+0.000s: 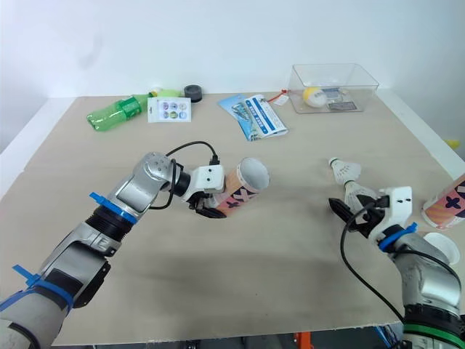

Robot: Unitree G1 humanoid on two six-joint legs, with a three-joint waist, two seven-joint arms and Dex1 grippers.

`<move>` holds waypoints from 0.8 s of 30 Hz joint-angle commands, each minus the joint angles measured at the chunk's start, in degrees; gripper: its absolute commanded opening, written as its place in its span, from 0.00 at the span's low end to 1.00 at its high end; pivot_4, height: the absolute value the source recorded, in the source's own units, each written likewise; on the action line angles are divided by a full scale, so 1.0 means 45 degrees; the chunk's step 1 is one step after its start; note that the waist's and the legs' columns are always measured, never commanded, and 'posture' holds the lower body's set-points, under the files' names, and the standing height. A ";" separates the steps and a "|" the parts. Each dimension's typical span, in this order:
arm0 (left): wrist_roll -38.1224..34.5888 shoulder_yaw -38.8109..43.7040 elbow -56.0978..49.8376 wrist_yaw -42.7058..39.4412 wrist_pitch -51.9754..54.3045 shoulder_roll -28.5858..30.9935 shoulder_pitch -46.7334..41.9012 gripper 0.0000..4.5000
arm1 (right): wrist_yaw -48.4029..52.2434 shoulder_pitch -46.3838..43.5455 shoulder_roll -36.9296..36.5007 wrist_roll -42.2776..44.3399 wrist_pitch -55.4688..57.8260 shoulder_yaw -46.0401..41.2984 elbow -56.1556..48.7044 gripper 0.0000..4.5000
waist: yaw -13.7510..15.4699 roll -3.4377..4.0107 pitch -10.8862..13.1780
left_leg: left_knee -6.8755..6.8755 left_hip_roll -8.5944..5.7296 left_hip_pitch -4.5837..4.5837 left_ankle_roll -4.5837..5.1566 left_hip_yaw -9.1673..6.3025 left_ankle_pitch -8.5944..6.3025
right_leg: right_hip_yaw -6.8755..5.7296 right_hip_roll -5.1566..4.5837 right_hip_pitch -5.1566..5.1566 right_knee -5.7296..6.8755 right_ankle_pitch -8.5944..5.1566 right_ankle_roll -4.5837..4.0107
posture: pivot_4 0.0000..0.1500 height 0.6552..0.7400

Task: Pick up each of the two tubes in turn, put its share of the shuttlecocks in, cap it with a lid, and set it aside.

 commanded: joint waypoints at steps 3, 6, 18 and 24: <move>-0.0005 -0.0347 -0.0077 0.0001 0.0156 -0.0093 0.0158 0.68 | 0.0056 -0.0629 0.0102 -0.0409 -0.0675 0.0278 0.0682 1.00 | -0.0001 0.0000 0.0000 | 0.0000 -0.0008 -0.0003 0.0000 0.0007 -0.0001 | 0.0006 -0.0010 -0.0002 -0.0001 0.0002 0.0000 | 1.00 1.00; -0.0048 -0.0322 -0.0200 -0.0011 0.0277 -0.0061 0.0227 0.68 | 0.0068 -0.0907 -0.0014 -0.0586 -0.1024 0.0301 0.1357 1.00 | -0.0007 0.0000 0.0000 | 0.0000 -0.0019 -0.0004 0.0000 0.0005 0.0000 | 0.0006 -0.0021 -0.0001 -0.0001 0.0007 -0.0006 | 1.00 1.00; -0.0049 -0.0345 -0.0083 0.0064 0.0240 0.0003 0.0234 0.68 | 0.0057 -0.1468 -0.0518 -0.0888 -0.1998 0.0079 0.2950 0.15 | -0.0017 -0.0001 0.0000 | 0.0000 -0.0025 0.0001 0.0000 0.0005 0.0000 | 0.0008 -0.0026 0.0003 0.0000 0.0037 -0.0044 | 1.00 1.00; 0.0021 -0.0404 0.0253 0.0108 -0.0070 -0.0065 0.0145 0.68 | 0.0250 -0.0799 -0.0846 -0.0682 -0.1814 -0.0206 0.2230 0.02 | -0.0009 0.0000 0.0000 | 0.0001 -0.0032 0.0000 0.0000 0.0003 0.0000 | 0.0006 -0.0034 0.0007 -0.0001 0.0038 -0.0041 | 1.00 1.00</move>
